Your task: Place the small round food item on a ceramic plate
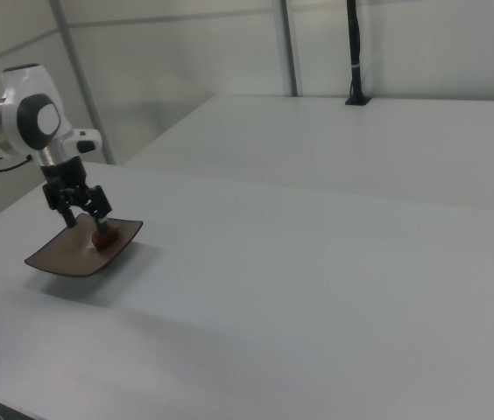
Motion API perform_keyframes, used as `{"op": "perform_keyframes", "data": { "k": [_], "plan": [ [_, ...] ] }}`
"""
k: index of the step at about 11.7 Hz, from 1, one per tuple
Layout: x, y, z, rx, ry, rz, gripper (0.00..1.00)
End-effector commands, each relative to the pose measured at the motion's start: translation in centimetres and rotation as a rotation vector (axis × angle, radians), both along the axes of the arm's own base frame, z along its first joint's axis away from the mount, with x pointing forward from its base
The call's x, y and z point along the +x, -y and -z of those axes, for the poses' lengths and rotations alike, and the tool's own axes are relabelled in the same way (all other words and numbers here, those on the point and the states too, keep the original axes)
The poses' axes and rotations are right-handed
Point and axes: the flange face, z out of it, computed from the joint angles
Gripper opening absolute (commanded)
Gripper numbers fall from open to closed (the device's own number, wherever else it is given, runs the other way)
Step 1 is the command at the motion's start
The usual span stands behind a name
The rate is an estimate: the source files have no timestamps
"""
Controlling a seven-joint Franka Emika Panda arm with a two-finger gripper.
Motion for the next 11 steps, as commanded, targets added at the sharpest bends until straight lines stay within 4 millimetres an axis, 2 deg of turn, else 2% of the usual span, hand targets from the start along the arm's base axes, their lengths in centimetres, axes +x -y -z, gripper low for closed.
{"op": "perform_keyframes", "data": {
  "k": [1,3,4,6,8,11],
  "plan": [
    [-0.7,8.0,-2.5,-0.042,0.011,0.045,1.00],
    [-0.1,13.8,-3.7,-0.039,-0.012,0.085,1.00],
    [0.3,15.9,-4.2,-0.008,-0.027,0.072,1.00],
    [1.0,20.0,-6.6,0.117,-0.011,0.097,1.00],
    [1.6,22.6,-7.3,0.120,0.002,0.148,1.00],
    [1.8,22.7,-6.9,0.122,0.002,0.155,1.00]
  ]
}}
